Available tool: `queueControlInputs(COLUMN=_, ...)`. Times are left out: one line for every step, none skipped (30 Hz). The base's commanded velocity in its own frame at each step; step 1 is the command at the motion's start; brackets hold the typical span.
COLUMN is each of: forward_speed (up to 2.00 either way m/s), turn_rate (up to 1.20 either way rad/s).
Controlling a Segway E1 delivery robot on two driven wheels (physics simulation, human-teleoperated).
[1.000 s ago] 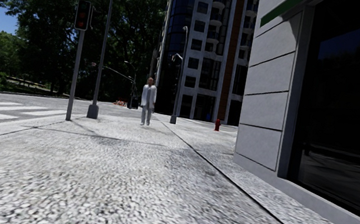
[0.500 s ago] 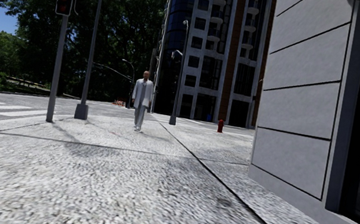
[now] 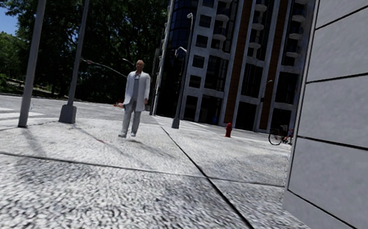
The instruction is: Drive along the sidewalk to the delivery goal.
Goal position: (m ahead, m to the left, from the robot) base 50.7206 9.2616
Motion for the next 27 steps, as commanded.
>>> queueControlInputs(forward_speed=2.0, turn_rate=0.0)
queueControlInputs(forward_speed=2.0, turn_rate=0.0)
queueControlInputs(forward_speed=2.0, turn_rate=0.0)
queueControlInputs(forward_speed=2.0, turn_rate=0.0)
queueControlInputs(forward_speed=2.0, turn_rate=0.0)
queueControlInputs(forward_speed=2.0, turn_rate=0.0)
queueControlInputs(forward_speed=2.0, turn_rate=0.0)
queueControlInputs(forward_speed=2.0, turn_rate=0.0)
queueControlInputs(forward_speed=2.0, turn_rate=0.0)
queueControlInputs(forward_speed=2.0, turn_rate=0.0)
queueControlInputs(forward_speed=2.0, turn_rate=0.0)
queueControlInputs(forward_speed=2.0, turn_rate=0.0)
queueControlInputs(forward_speed=2.0, turn_rate=0.0)
queueControlInputs(forward_speed=2.0, turn_rate=0.0)
queueControlInputs(forward_speed=2.0, turn_rate=0.0)
queueControlInputs(forward_speed=2.0, turn_rate=0.0)
queueControlInputs(forward_speed=2.0, turn_rate=0.0)
queueControlInputs(forward_speed=2.0, turn_rate=-0.42)
queueControlInputs(forward_speed=2.0, turn_rate=-0.42)
queueControlInputs(forward_speed=2.0, turn_rate=-0.91)
queueControlInputs(forward_speed=2.0, turn_rate=-0.91)
queueControlInputs(forward_speed=2.0, turn_rate=-1.05)
queueControlInputs(forward_speed=2.0, turn_rate=-1.12)
queueControlInputs(forward_speed=2.0, turn_rate=-1.13)
queueControlInputs(forward_speed=2.0, turn_rate=-1.13)
queueControlInputs(forward_speed=2.0, turn_rate=-1.13)
queueControlInputs(forward_speed=2.0, turn_rate=-1.13)
